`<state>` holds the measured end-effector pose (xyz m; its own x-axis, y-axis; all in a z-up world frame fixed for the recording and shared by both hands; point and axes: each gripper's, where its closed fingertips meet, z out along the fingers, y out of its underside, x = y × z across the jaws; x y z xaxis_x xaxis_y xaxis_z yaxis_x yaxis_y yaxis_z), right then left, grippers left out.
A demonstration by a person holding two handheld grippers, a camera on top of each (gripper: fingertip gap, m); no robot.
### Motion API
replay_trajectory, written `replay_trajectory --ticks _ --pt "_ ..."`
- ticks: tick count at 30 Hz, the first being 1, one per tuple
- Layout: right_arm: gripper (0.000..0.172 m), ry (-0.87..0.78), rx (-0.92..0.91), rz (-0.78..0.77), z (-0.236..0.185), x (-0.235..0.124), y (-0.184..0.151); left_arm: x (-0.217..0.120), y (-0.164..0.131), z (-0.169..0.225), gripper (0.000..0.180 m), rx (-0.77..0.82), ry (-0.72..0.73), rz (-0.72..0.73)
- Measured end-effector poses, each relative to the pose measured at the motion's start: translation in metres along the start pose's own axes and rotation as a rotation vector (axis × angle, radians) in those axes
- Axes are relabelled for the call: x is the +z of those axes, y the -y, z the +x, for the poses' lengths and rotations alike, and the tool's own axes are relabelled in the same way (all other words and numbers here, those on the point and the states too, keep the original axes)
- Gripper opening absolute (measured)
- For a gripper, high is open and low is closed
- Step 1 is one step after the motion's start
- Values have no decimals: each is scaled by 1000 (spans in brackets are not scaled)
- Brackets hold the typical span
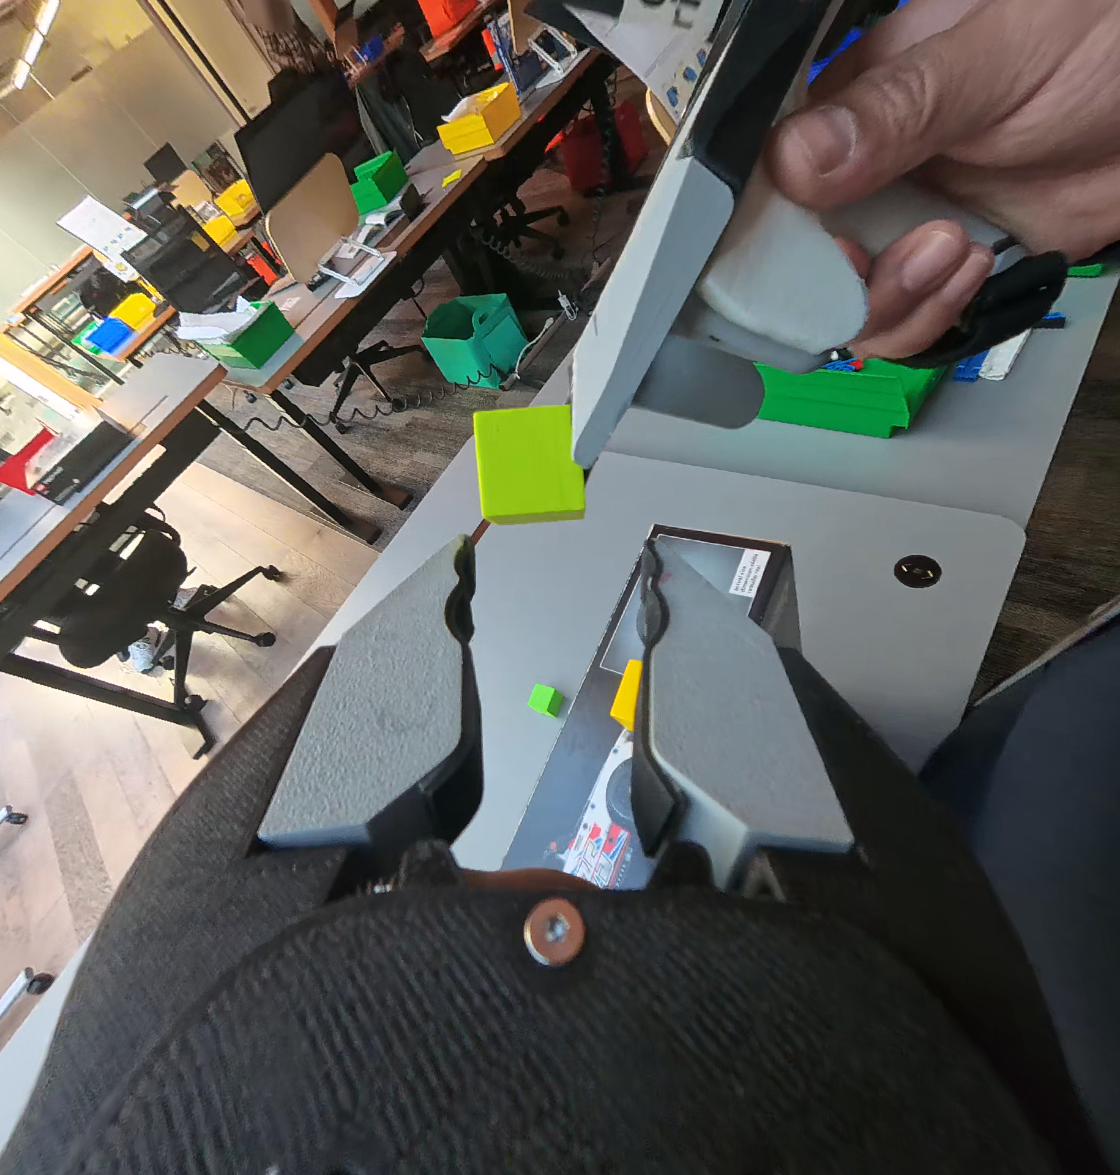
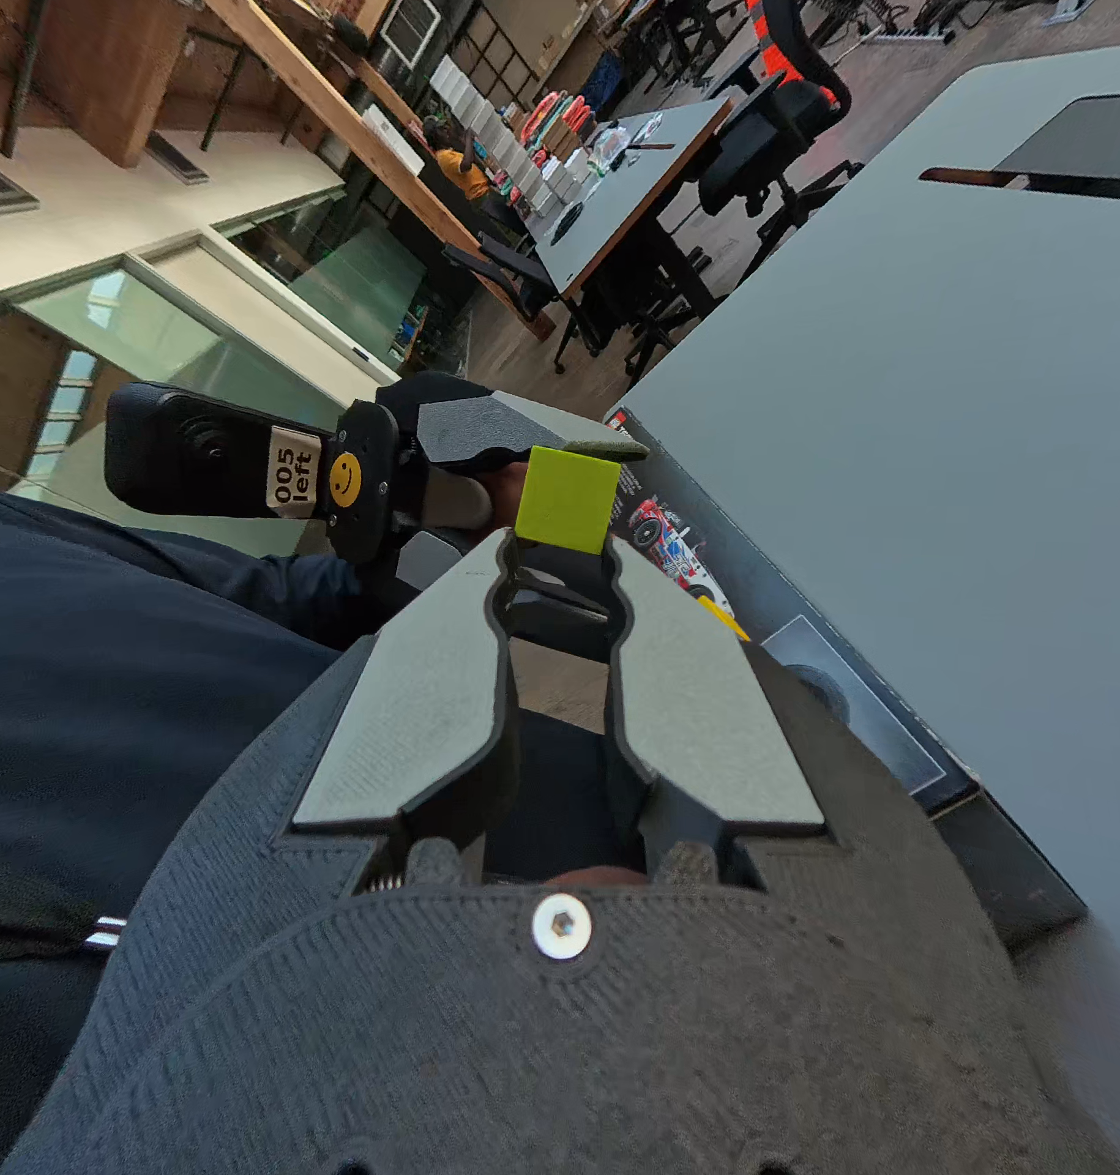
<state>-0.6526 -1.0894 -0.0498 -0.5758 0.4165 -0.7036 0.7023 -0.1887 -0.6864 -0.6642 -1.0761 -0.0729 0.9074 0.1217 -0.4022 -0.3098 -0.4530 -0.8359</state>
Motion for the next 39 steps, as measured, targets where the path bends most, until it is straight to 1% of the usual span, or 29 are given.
replay_trajectory --ticks 3,6,10,14,15,18,21,23,25,28,29,31,34,39 --pt "23 37 36 -29 -2 8 -6 -4 6 1 46 9 -10 36" --pt "24 65 41 -63 -5 17 -13 -8 8 0 32 17 -7 53" --pt "24 106 66 -76 -7 23 -16 -14 3 1 29 3 -51 50" --pt "27 46 35 -82 6 22 -18 -20 -9 -4 28 -4 -46 15" --pt "31 33 18 -74 8 19 -16 -21 -12 -5 28 -7 -49 6" --pt "40 -76 -120 -95 25 11 -19 -28 -35 -9 28 -19 -72 -60" --pt "55 -219 -304 -223 49 11 -39 -36 -61 -12 28 -64 -91 -132" --pt "58 -273 -423 -312 59 16 -53 -40 -67 -10 28 -90 -115 -136" --pt "55 -290 -523 -366 63 25 -61 -41 -70 -7 28 -116 -140 -143" --pt "51 -304 -596 -443 71 37 -72 -41 -75 -2 28 -138 -167 -158" --pt "46 -312 -615 -468 76 40 -75 -40 -76 -1 28 -136 -168 -161" --pt "26 -306 -651 -514 78 44 -80 -41 -79 1 28 -136 -173 -170" --pt "25 -281 -680 -492 70 47 -78 -44 -85 4 28 -152 -179 -185" --pt "26 -225 -629 -424 55 41 -71 -65 -105 8 28 -195 -180 -235"
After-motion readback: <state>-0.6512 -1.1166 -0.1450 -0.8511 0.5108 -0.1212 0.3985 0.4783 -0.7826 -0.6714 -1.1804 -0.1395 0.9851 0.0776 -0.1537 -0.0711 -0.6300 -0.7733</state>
